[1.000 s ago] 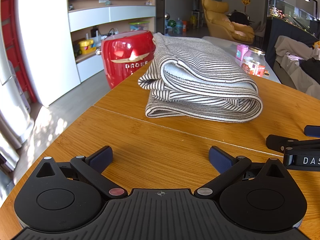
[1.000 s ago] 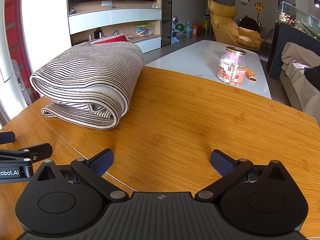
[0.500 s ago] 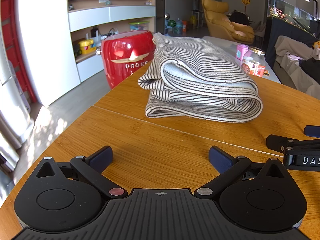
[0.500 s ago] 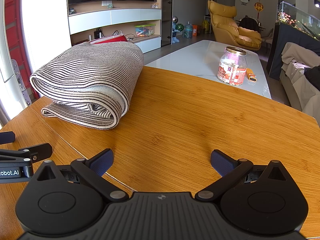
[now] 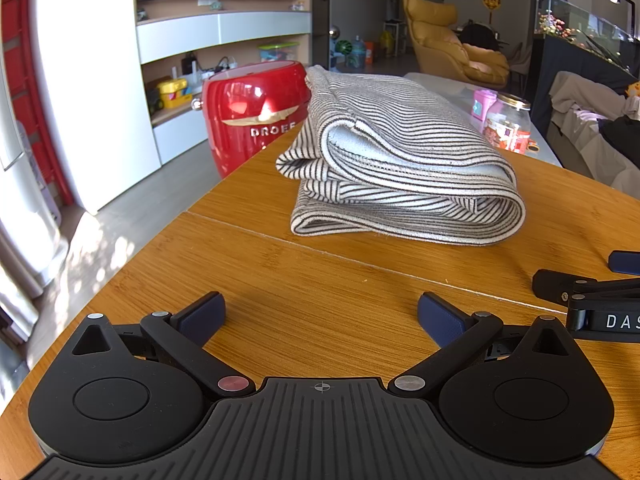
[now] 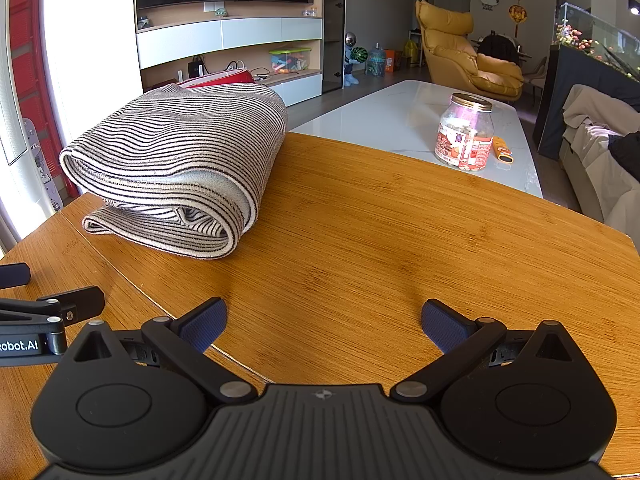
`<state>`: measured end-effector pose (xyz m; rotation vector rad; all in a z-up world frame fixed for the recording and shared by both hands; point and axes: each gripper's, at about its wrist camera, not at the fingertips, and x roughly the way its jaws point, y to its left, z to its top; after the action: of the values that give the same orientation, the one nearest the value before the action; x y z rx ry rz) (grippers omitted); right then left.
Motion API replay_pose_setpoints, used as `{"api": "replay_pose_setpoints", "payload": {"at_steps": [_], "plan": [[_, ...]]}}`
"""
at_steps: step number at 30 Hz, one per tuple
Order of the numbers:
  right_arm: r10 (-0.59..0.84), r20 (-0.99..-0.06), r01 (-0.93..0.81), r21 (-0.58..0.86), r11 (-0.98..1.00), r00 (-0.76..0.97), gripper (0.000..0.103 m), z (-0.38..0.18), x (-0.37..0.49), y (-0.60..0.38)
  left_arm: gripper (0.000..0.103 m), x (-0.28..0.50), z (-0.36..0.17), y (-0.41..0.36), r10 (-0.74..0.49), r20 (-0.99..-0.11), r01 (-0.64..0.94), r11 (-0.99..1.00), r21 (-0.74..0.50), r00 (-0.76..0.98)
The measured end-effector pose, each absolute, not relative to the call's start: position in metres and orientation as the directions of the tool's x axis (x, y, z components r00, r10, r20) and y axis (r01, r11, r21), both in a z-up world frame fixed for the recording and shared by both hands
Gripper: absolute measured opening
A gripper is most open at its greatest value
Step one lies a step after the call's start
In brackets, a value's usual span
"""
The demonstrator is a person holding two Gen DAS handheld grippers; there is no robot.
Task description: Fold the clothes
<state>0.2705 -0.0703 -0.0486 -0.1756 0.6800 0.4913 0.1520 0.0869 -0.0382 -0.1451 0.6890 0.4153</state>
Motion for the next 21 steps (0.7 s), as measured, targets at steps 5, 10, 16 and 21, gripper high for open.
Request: {"api": "replay_pose_setpoints", "payload": {"at_steps": [5,10,16,21], "plan": [[0.377,-0.64,-0.489,0.002,0.872,0.669,0.103,-0.0487,0.2705,-0.0702,0.103,0.1518,-0.0381,0.0868,0.323,-0.643,-0.418,0.908,0.006,0.694],[0.377,-0.64,-0.489,0.002,0.872,0.669,0.103,-0.0487,0.2706,-0.0703,0.103,0.1518,-0.0381,0.0869,0.323,-0.643,-0.418,0.908,0.006,0.694],[0.378,-0.64,-0.49,0.003,0.872,0.669,0.103,-0.0487,0.2706,-0.0712,0.103,0.152,-0.0381,0.0873,0.323,-0.643,-0.418,0.909,0.006,0.694],[0.378,-0.64,-0.49,0.003,0.872,0.669,0.103,-0.0488,0.2706,-0.0711,0.103,0.1502,-0.0389,0.088,0.323,-0.643,-0.417,0.909,0.006,0.694]]}}
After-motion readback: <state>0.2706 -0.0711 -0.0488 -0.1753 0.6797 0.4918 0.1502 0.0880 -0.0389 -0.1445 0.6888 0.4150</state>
